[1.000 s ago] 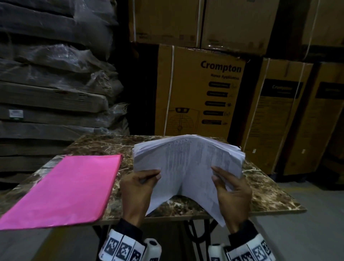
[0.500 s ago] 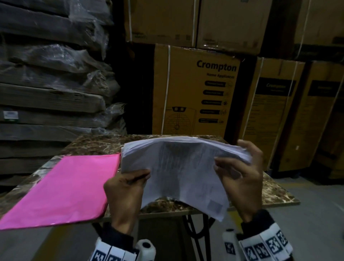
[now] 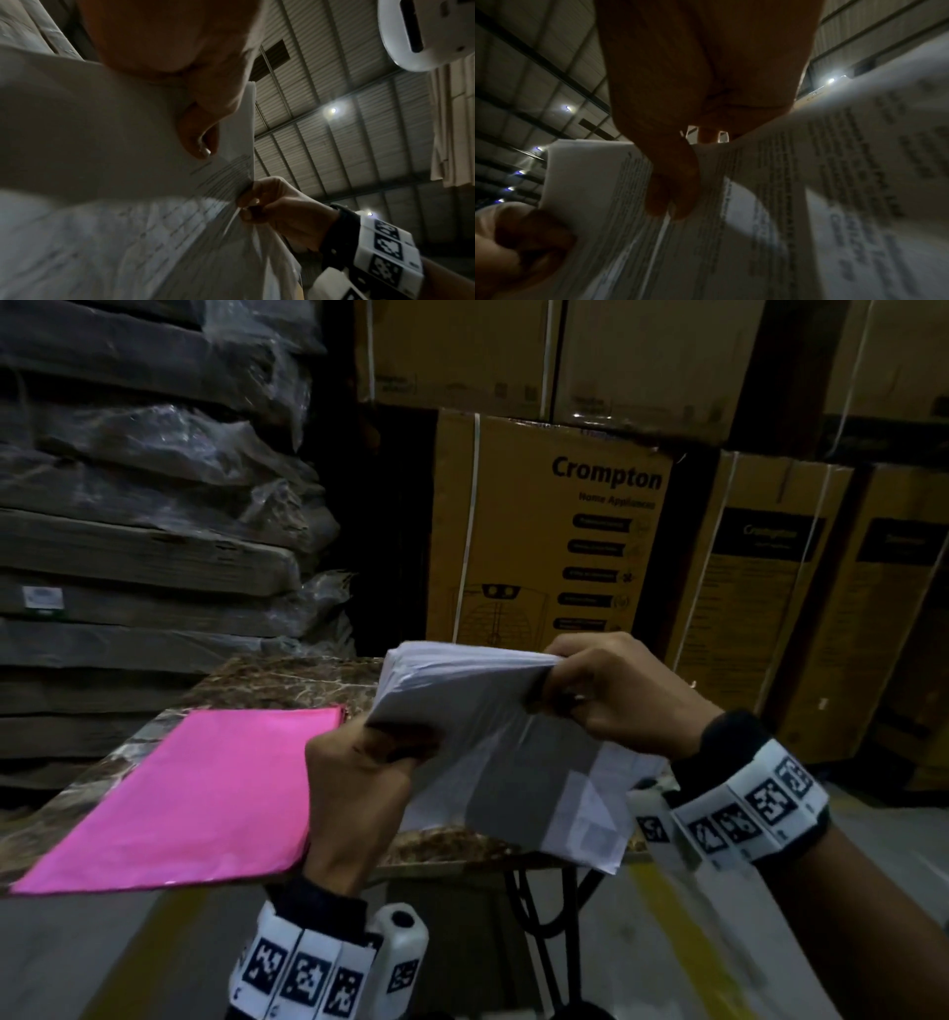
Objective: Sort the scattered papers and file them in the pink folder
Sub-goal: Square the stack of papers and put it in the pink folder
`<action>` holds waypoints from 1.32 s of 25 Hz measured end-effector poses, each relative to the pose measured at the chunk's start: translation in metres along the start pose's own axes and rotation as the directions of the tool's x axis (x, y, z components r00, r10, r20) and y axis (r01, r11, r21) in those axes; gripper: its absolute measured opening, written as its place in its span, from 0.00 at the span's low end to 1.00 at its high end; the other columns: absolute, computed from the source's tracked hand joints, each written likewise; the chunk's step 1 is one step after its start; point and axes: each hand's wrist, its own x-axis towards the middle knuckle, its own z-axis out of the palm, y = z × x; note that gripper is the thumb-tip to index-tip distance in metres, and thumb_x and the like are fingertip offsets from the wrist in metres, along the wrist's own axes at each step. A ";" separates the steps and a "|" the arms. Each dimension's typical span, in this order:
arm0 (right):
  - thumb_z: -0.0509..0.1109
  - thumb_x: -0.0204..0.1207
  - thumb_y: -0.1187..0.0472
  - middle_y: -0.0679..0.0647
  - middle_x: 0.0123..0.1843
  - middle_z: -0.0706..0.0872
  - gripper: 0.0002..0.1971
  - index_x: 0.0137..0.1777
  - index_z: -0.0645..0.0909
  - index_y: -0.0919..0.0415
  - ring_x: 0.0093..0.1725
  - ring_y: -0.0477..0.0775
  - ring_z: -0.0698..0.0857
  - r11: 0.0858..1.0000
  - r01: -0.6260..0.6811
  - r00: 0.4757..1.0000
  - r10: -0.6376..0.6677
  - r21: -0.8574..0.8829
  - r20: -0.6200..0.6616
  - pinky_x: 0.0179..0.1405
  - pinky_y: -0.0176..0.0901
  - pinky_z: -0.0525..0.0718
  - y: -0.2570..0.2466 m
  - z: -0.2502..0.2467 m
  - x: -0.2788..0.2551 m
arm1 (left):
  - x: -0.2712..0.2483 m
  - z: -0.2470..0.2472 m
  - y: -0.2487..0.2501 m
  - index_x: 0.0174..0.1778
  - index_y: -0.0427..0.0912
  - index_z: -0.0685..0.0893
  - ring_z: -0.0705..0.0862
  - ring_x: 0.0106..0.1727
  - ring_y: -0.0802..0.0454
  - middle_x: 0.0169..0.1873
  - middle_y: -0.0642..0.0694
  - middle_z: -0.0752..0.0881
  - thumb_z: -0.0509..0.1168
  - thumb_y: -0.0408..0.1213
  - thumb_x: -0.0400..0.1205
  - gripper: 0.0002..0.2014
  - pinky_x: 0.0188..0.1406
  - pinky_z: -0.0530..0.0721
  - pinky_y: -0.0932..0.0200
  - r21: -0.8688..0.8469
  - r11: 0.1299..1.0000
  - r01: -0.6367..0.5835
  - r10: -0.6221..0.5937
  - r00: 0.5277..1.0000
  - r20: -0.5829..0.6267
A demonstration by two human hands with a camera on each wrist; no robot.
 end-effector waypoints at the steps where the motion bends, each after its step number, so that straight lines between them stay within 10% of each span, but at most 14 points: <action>1: 0.78 0.70 0.69 0.41 0.51 0.85 0.15 0.45 0.91 0.45 0.50 0.47 0.85 1.000 0.012 1.000 -0.012 0.004 0.005 0.42 0.55 0.87 0.000 0.000 0.003 | 0.003 -0.003 -0.001 0.41 0.52 0.91 0.86 0.38 0.78 0.35 0.66 0.87 0.81 0.19 0.65 0.21 0.40 0.79 0.81 0.003 1.000 -0.010 0.010 1.000 0.005; 5: 0.77 0.68 0.69 0.41 0.47 0.86 0.18 0.48 0.90 0.43 0.47 0.50 0.86 0.999 0.027 0.995 -0.031 -0.036 -0.094 0.38 0.57 0.87 -0.007 0.012 0.005 | 0.011 -0.008 -0.007 0.39 0.61 0.89 0.86 0.39 0.73 0.33 0.74 0.87 0.81 0.21 0.66 0.24 0.39 0.81 0.75 -0.051 0.998 0.034 -0.035 0.999 -0.015; 10: 0.73 0.63 0.76 0.43 0.44 0.86 0.20 0.46 0.92 0.50 0.43 0.49 0.86 1.000 -0.012 0.941 0.005 -0.019 -0.339 0.37 0.52 0.87 -0.001 0.021 0.021 | 0.019 -0.002 -0.021 0.49 0.43 0.92 0.79 0.67 0.56 0.65 0.46 0.80 0.79 0.27 0.73 0.11 0.62 0.82 0.58 0.137 0.987 -0.085 0.098 0.991 -0.090; 14: 0.70 0.62 0.78 0.48 0.44 0.91 0.20 0.45 0.93 0.55 0.48 0.52 0.89 0.897 -0.180 0.828 0.360 0.403 -0.429 0.48 0.49 0.89 0.029 0.041 0.033 | 0.009 -0.020 -0.047 0.49 0.43 0.93 0.76 0.71 0.49 0.68 0.43 0.80 0.77 0.30 0.75 0.08 0.67 0.71 0.65 0.307 0.952 0.011 0.002 0.999 -0.041; 19: 0.71 0.72 0.81 0.61 0.51 0.91 0.16 0.42 0.89 0.59 0.55 0.63 0.89 0.334 -0.354 0.644 0.764 0.873 -0.031 0.54 0.55 0.89 0.066 0.097 0.052 | -0.007 -0.048 -0.109 0.60 0.46 0.90 0.82 0.67 0.41 0.65 0.42 0.86 0.74 0.38 0.79 0.13 0.66 0.80 0.41 0.586 0.787 0.194 -0.265 0.964 0.036; 23: 0.63 0.82 0.77 0.65 0.62 0.85 0.16 0.57 0.87 0.58 0.62 0.68 0.84 -0.082 -0.656 0.496 0.703 0.751 0.510 0.63 0.64 0.83 0.095 0.150 0.065 | -0.012 -0.060 -0.139 0.70 0.46 0.85 0.83 0.66 0.43 0.65 0.42 0.86 0.68 0.52 0.82 0.22 0.63 0.82 0.45 0.723 0.648 0.241 -0.449 0.887 0.106; 27: 0.62 0.86 0.71 0.64 0.59 0.84 0.17 0.72 0.79 0.63 0.64 0.68 0.81 -0.154 -0.792 0.410 0.583 0.591 0.701 0.67 0.65 0.78 0.100 0.192 0.055 | -0.019 -0.059 -0.144 0.55 0.46 0.89 0.85 0.48 0.45 0.49 0.45 0.86 0.60 0.68 0.79 0.29 0.44 0.80 0.52 0.824 0.540 0.170 -0.527 0.832 0.174; 33: 0.68 0.80 0.76 0.66 0.56 0.90 0.11 0.56 0.87 0.64 0.47 0.63 0.90 -0.068 -0.660 0.571 0.601 0.748 0.559 0.41 0.50 0.91 0.094 0.197 0.028 | -0.009 -0.050 -0.137 0.49 0.47 0.91 0.84 0.44 0.44 0.41 0.46 0.85 0.74 0.60 0.73 0.20 0.41 0.80 0.52 0.838 0.511 0.190 -0.520 0.845 0.125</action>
